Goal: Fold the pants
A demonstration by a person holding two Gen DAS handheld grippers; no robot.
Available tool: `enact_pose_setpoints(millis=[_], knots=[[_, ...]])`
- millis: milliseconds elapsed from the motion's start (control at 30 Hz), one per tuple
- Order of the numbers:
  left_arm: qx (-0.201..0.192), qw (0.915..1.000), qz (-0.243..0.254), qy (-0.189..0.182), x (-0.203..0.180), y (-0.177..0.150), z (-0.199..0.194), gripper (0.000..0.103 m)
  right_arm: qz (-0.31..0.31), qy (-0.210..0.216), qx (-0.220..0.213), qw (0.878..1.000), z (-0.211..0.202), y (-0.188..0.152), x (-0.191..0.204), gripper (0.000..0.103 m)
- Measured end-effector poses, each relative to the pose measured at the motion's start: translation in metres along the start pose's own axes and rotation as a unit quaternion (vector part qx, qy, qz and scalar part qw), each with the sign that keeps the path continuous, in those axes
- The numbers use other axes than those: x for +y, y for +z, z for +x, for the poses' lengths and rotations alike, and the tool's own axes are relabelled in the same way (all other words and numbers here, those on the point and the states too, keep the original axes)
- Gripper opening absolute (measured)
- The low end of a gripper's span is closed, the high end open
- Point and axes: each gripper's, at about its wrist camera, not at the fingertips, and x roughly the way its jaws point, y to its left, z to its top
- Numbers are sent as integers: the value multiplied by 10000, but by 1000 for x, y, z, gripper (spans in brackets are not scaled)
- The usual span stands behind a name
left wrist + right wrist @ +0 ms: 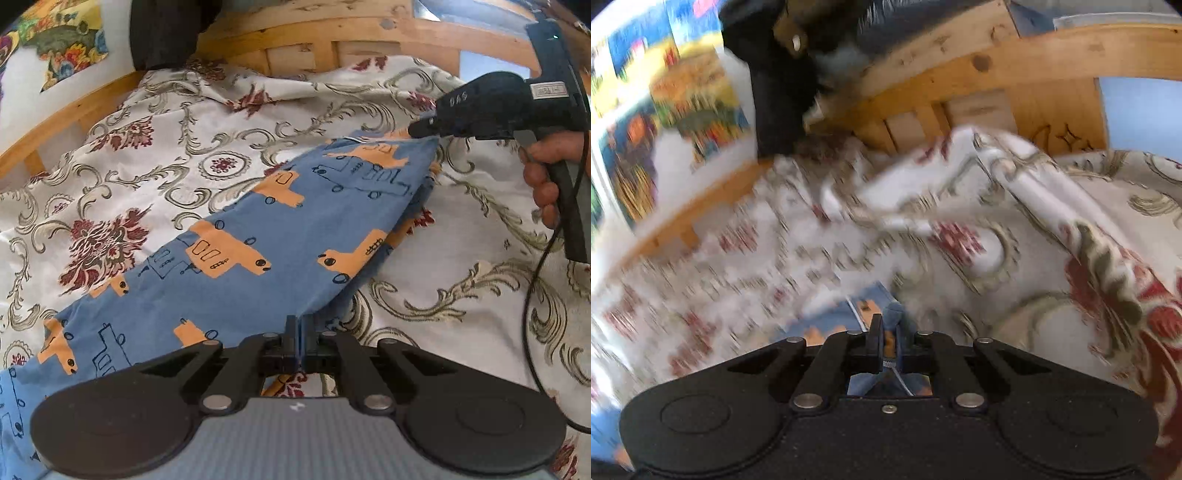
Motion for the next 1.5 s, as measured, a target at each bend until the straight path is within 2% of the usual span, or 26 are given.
enact_pose_setpoints(millis=[67,133,233,300,333,367,433,500,567,633,667,767,833,867,900,967,1033,1100,1167,1233,1300,1367,1433,1500], knots=[[92,9999,53,-7,-1,-2,4,1,79,-246,400,9989,12,-4,-6,6],[137,9999,16,-43,-1,-3,7,1,168,-340,601,9975,20,-7,-10,6],[203,9998,-32,-81,1,-4,11,2,-178,-462,605,9969,20,-10,-2,7],[230,9996,-136,-108,4,-6,10,12,-391,-540,568,9962,20,-11,4,12],[223,9993,-263,-151,8,-7,8,28,-527,-601,532,9954,19,-11,10,21],[205,9987,-423,-202,12,-9,4,45,-734,-707,455,9938,16,-11,15,44],[49,9967,-755,-282,22,-16,-10,58,-1215,-967,144,9878,7,-13,25,72],[-204,9935,-1100,-199,38,-28,-30,62,-1764,-900,-245,9799,-1,-15,39,72],[-412,9874,-1516,192,58,-41,-46,75,-2301,-616,-544,9697,-8,-22,56,80],[-521,9734,-2032,923,82,-55,-58,84,-2816,-100,-599,9576,-7,-33,77,87],[-471,9619,-2333,1341,97,-63,-60,87,-3129,168,-560,9480,-4,-41,90,88],[-202,9301,-3026,2072,137,-86,-58,88,-3922,847,-360,9153,10,-68,122,93],[63,9084,-3314,2550,159,-111,-56,92,-4303,1037,-64,8967,22,-84,137,98],[248,8987,-3430,2724,169,-124,-55,92,-4491,966,132,8882,29,-92,141,99],[336,8947,-3495,2760,176,-138,-57,91,-4616,811,278,8830,35,-97,143,100],[-9,9076,-3408,2453,180,-159,-72,91,-4446,721,314,8923,38,-94,137,102],[57,9178,-3152,2413,176,-162,-81,91,-4192,460,449,9056,42,-83,130,102],[153,9207,-2974,2524,170,-164,-87,91,-3953,199,505,9169,46,-74,125,102],[204,9198,-2988,2536,164,-164,-95,93,-3830,36,491,9224,43,-70,116,102],[201,9145,-3031,2673,156,-159,-107,98,-3862,-60,360,9217,38,-72,115,102],[-254,9214,-2824,2656,151,-152,-119,103,-3949,-38,179,9185,32,-75,118,102],[-604,9320,-2633,2415,154,-139,-120,103,-4015,152,20,9157,25,-78,121,102],[-512,9355,-2749,2159,171,-124,-106,103,-4074,430,-10,9123,23,-81,126,102],[-248,9338,-2943,2018,191,-116,-85,103,-4201,615,174,9052,25,-87,131,102]])
